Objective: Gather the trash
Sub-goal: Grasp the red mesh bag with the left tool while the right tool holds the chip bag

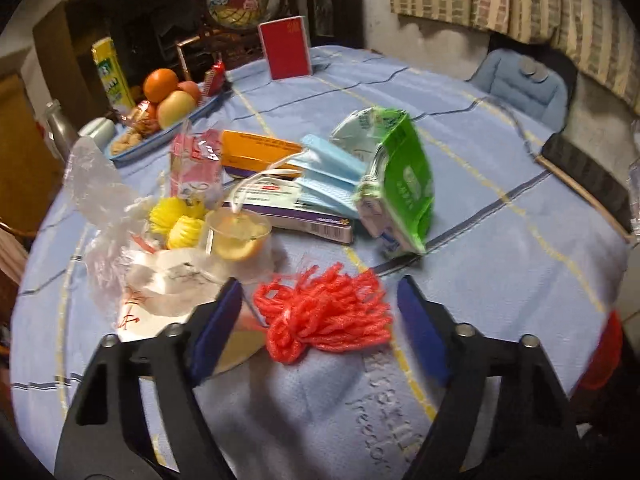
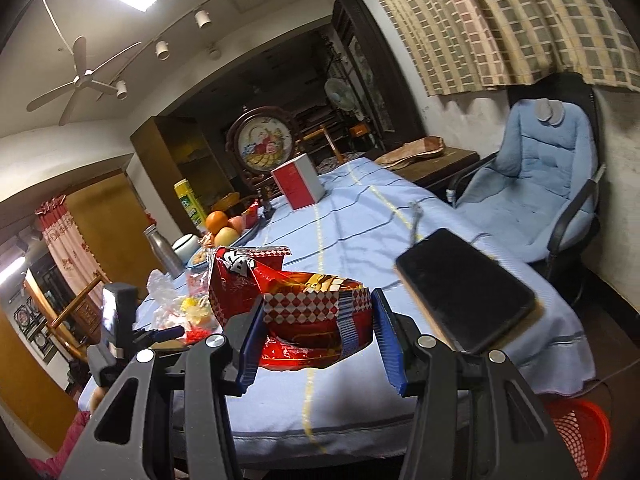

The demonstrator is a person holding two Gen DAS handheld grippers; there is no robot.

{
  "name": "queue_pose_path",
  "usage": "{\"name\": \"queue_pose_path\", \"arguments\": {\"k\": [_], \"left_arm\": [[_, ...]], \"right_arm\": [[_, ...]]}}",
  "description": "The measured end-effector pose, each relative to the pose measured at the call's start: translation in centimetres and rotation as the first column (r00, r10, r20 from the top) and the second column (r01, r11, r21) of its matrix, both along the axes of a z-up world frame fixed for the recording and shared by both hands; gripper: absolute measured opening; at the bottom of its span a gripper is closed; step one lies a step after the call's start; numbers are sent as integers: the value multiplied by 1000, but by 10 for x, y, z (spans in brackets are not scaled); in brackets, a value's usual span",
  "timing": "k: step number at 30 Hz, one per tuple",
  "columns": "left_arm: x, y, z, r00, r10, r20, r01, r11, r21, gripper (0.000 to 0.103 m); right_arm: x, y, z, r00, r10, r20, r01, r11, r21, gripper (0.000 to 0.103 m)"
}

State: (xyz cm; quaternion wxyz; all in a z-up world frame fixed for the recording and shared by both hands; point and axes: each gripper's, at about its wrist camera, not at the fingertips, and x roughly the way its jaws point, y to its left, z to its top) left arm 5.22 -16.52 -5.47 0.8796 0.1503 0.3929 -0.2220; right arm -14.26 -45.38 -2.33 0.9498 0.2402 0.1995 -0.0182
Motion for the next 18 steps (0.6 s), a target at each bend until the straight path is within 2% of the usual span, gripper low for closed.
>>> {"name": "queue_pose_path", "arguments": {"k": [1, 3, 5, 9, 12, 13, 14, 16, 18], "left_arm": [[-2, -1, -1, 999, -21, -26, 20, 1000, -14, 48], [-10, -2, 1, 1000, -21, 2, 21, 1000, -2, 45], [-18, -4, 5, 999, -42, 4, 42, 999, -16, 37], [-35, -7, 17, 998, -70, 7, 70, 995, -76, 34], [-47, -14, 21, 996, -87, 32, 89, 994, -71, 35], [-48, -18, 20, 996, -74, 45, 76, 996, -47, 40], [-47, -21, 16, 997, -56, 54, 57, 998, -16, 56], [-43, -24, 10, 996, -17, 82, 16, 1000, 15, 79], [-38, -23, 5, 992, 27, 119, -34, 998, 56, 80]], "right_arm": [[-3, -3, -1, 1000, -7, -2, 7, 1000, 4, 50], [-10, -12, -3, 1000, -19, -7, 19, 1000, 20, 50], [-18, -20, -5, 999, -35, -11, 35, 999, 30, 50], [-44, -34, -7, 996, -89, -19, 89, 996, 19, 50], [-62, -43, -9, 992, -122, -24, 123, 992, 20, 50], [-67, -46, -10, 992, -128, -24, 128, 991, 23, 50], [-74, -48, -12, 991, -133, -26, 134, 991, 23, 50], [-82, -50, -13, 989, -143, -28, 143, 990, 17, 50], [-89, -51, -16, 989, -146, -31, 147, 989, 12, 50]]}}
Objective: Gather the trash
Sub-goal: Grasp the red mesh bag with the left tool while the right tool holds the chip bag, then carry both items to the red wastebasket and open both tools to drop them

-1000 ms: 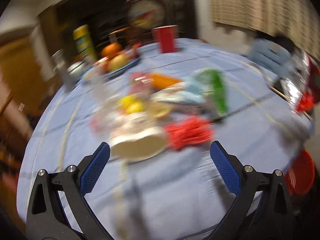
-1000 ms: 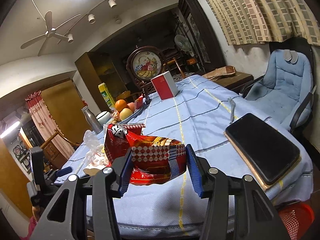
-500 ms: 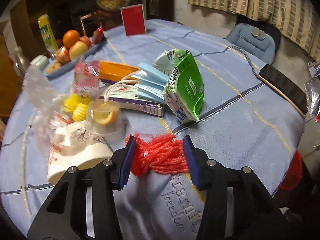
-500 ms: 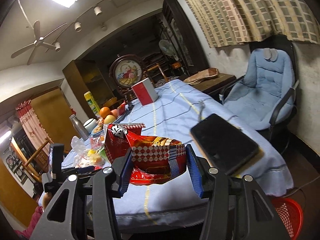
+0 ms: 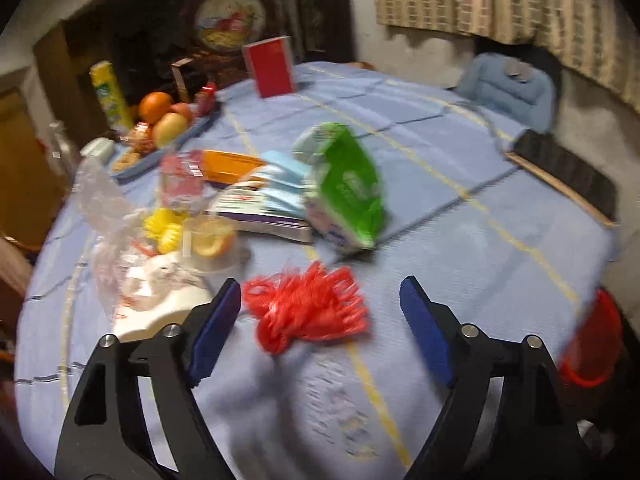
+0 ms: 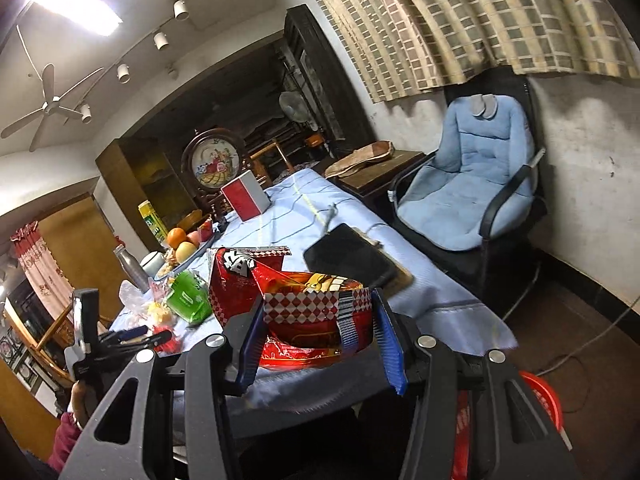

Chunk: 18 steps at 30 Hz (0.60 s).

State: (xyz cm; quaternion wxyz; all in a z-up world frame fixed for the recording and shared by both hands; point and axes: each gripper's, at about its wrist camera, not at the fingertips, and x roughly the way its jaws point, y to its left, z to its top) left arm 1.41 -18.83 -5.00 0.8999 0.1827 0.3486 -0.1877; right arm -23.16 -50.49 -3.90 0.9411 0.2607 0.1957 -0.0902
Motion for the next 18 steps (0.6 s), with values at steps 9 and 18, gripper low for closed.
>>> {"name": "queue_pose_path", "arguments": {"k": [9, 18], "left_arm": [[31, 7, -13, 990, 19, -139, -26, 999, -45, 56], [-20, -10, 25, 992, -110, -54, 103, 986, -132, 44]], "right_arm": [[-2, -10, -10, 1000, -7, -12, 8, 1000, 23, 50], [-14, -14, -16, 999, -32, -37, 32, 999, 13, 50]]}}
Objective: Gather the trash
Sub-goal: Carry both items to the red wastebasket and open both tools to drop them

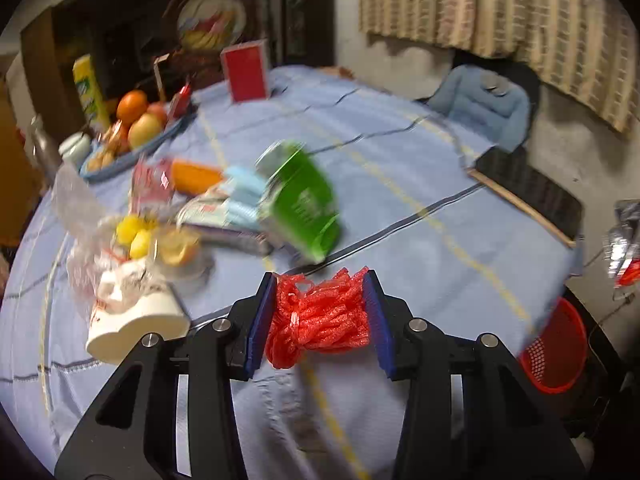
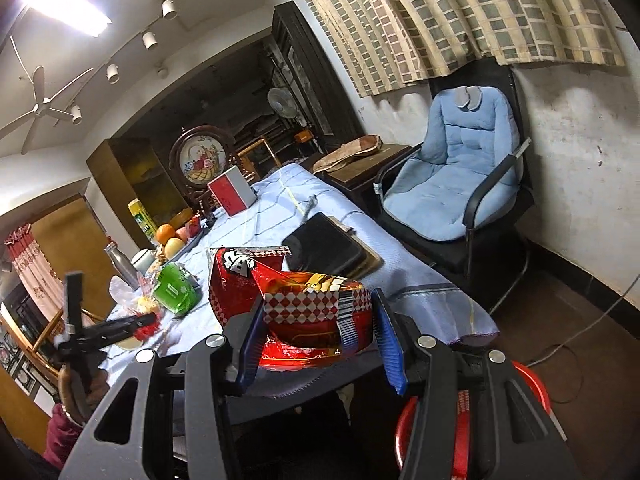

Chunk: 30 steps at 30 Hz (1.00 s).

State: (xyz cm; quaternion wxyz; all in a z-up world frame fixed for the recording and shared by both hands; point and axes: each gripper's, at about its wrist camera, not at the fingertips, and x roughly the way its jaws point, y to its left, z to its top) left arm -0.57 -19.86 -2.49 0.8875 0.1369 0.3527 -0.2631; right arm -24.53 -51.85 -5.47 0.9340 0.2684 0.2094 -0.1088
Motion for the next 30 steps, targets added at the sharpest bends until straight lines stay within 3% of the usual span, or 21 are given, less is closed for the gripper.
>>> {"name": "queue_pose_path", "arguments": {"k": [7, 11, 15, 17, 19, 23, 30], "left_arm": [[-30, -29, 17, 993, -118, -27, 115, 991, -72, 44], [-52, -59, 21, 978, -207, -30, 204, 975, -86, 44], [-68, -93, 18, 956, -284, -66, 277, 955, -104, 44], [-74, -109, 16, 946, -314, -73, 307, 946, -100, 44], [-83, -129, 14, 932, -353, -85, 345, 934, -94, 44], [-102, -168, 5, 895, -432, -109, 427, 902, -68, 44], [-138, -244, -28, 808, -562, -178, 566, 824, -31, 45]], "right_arm": [[-27, -13, -20, 994, -61, -92, 60, 998, -18, 50], [-40, -29, -57, 974, -108, -200, 111, 994, 4, 50], [-34, -44, -116, 921, -135, -364, 156, 987, 29, 52], [-29, -52, -142, 878, -166, -450, 194, 981, 17, 61], [-34, -59, -151, 870, -186, -456, 226, 974, 33, 70], [-52, -72, -143, 893, -213, -396, 258, 964, 64, 80], [-90, -98, -134, 890, -309, -335, 354, 932, 80, 81]]}}
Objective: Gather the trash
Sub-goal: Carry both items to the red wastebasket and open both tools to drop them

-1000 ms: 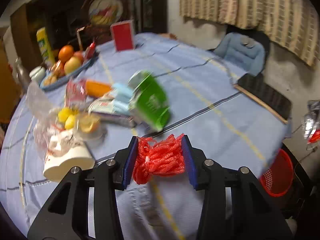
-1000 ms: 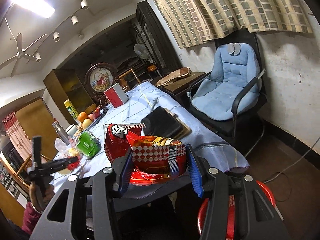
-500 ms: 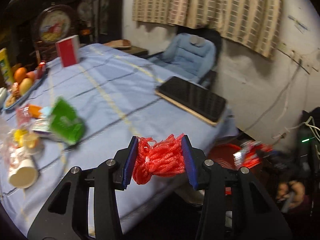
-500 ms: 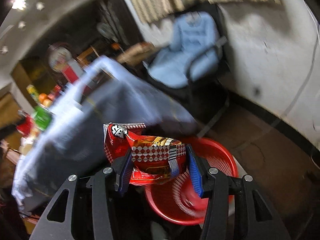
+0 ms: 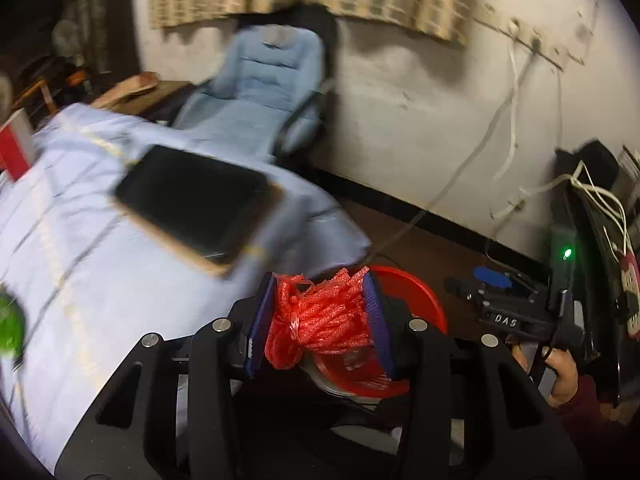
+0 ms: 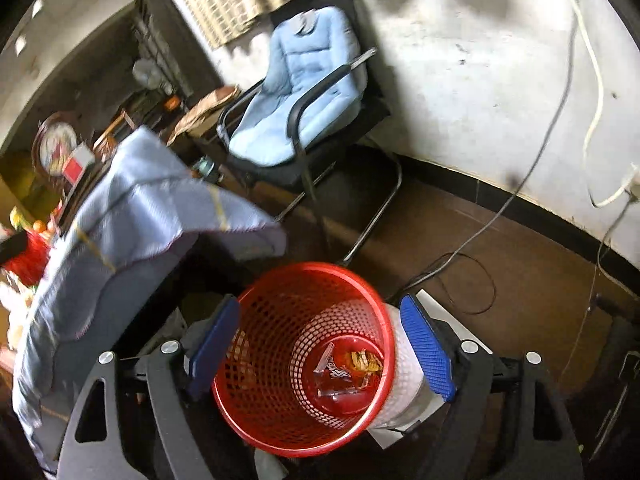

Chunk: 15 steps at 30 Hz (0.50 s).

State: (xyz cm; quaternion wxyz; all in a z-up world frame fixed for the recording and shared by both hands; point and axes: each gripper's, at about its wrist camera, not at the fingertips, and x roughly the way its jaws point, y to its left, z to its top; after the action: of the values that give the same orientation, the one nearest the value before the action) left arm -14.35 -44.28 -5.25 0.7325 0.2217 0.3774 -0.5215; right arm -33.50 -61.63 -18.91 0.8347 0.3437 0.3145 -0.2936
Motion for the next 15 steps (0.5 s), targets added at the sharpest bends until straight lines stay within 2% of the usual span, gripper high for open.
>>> {"name": "queue_pose_path", "arguments": {"k": [4, 6, 7, 8, 11, 15], "left_arm": [[-13, -40, -25, 997, -61, -41, 63, 996, 59, 49], [-20, -54, -33, 996, -78, -38, 81, 992, 93, 58], [-23, -59, -37, 996, -80, -30, 82, 991, 103, 66], [-25, -63, -38, 996, -82, -18, 83, 991, 108, 74], [-30, -64, -34, 997, -77, 27, 74, 992, 100, 87], [-32, -59, -27, 996, -64, 64, 59, 995, 84, 92]], "right_arm": [[-20, -17, -5, 998, -56, 20, 55, 998, 20, 81], [-30, -22, -7, 997, -78, 31, 77, 996, 35, 81], [-33, -25, -10, 996, -83, 36, 81, 996, 40, 81], [-35, -26, -11, 995, -86, 41, 84, 996, 43, 81], [-36, -29, -12, 995, -83, 50, 81, 996, 43, 81], [-32, -23, -8, 996, -66, 63, 64, 997, 38, 81]]}}
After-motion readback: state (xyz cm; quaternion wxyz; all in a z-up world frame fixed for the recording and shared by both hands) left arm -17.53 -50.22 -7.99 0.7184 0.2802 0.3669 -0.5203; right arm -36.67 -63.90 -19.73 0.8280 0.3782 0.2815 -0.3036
